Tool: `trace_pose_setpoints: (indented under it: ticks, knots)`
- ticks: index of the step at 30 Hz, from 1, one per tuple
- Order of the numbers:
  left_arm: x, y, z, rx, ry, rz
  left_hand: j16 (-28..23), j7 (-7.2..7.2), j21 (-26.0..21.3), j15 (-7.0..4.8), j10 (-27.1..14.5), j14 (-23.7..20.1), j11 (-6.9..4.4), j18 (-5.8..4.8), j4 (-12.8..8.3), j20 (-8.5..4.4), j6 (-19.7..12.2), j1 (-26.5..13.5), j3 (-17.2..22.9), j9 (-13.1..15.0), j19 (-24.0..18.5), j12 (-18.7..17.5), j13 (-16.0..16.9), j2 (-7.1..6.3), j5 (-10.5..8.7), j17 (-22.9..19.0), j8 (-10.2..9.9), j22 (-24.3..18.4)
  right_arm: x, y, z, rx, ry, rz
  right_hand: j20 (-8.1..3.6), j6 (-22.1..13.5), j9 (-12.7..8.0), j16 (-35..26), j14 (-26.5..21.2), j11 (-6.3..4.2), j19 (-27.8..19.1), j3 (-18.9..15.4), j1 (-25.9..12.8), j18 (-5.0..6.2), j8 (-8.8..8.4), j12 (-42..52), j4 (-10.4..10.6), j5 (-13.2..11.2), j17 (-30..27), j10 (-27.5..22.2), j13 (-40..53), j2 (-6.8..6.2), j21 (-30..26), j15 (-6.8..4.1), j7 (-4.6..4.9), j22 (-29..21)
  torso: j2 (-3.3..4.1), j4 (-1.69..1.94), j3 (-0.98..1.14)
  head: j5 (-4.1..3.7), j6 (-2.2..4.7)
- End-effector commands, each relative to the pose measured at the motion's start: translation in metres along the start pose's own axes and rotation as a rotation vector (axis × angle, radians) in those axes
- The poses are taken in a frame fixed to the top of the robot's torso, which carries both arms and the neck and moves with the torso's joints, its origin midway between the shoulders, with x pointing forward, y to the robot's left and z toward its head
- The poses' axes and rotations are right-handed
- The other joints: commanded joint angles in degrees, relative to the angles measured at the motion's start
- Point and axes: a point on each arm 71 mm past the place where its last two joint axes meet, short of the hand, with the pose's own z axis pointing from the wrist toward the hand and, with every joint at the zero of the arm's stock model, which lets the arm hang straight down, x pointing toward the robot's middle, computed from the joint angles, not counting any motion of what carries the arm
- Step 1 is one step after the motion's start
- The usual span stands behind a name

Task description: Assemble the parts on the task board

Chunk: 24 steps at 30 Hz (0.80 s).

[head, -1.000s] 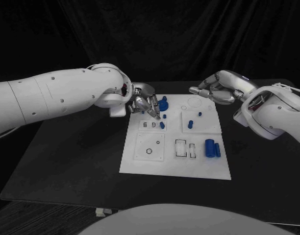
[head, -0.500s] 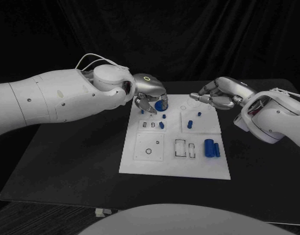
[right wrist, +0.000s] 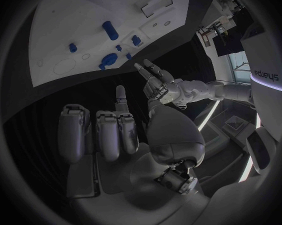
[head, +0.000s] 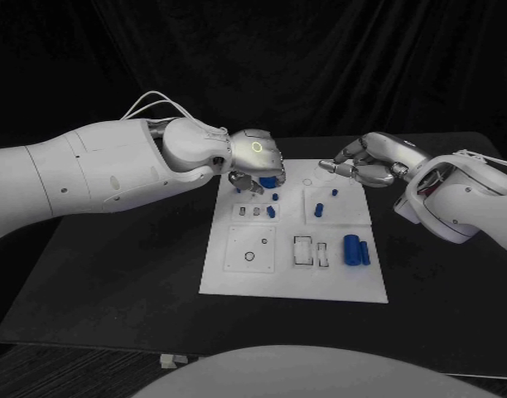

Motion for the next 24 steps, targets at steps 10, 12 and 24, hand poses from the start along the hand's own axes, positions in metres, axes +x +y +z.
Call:
trace_pose_setpoints:
  ticks: [10, 12, 24]
  knots:
    - [0.007, -0.011, 0.002, 0.054, -0.047, 0.065, 0.2, 0.46, 0.3, -0.47, 6.0, 6.1, -0.33, -0.90, 1.9, -0.28, -0.1, -1.8, -0.1, 0.1, 5.2, 0.2, 15.1, 0.83, 0.22, 15.1, -0.6, 14.6, 0.002, -0.002, 0.000, 0.017, 0.009, 0.001, 0.43, 0.1, 0.1, 0.3, 5.7, 0.50, 2.8, -0.3, 0.7, -0.51, 0.20, 0.3, 0.0, 0.0, 14.2, 6.1, 15.1, -0.04, 0.2, 0.54, 0.14, 12.8, -0.08, 0.11, 0.02, 0.27, 0.01]
    - [0.008, -0.010, 0.001, 0.050, -0.045, 0.064, 0.2, 0.46, 0.2, -0.47, 6.0, 6.1, -0.32, -0.89, 1.9, -0.28, -0.1, -1.8, -0.1, 0.1, 5.2, 0.2, 15.1, 0.83, 0.23, 15.1, -0.7, 14.6, 0.002, -0.002, 0.000, 0.018, 0.010, 0.001, 0.43, 0.1, 0.1, 0.3, 5.7, 0.50, 2.8, -0.4, 0.7, -0.50, 0.19, 0.3, 0.0, 0.0, 14.1, 6.1, 15.1, -0.03, 0.2, 0.55, 0.15, 12.8, -0.06, 0.08, 0.03, 0.27, 0.01]
    - [0.014, -0.011, -0.003, 0.043, 0.003, 0.041, 0.2, 0.32, -0.6, -0.34, 6.0, 6.1, -0.31, -0.69, 3.3, -0.19, -0.7, -3.1, -0.3, 0.1, 4.7, 0.2, 15.1, 1.51, -2.30, 15.1, -1.4, 14.4, 0.005, -0.002, 0.000, 0.018, 0.019, 0.004, 0.60, -0.5, 0.2, 0.2, 5.7, 0.58, 2.8, -1.3, 2.7, -0.46, 0.05, 0.3, 0.0, 1.8, 14.0, 6.1, 15.1, 0.78, 0.1, 0.64, 0.28, 12.7, -0.08, 0.06, -0.01, 0.45, 0.01]
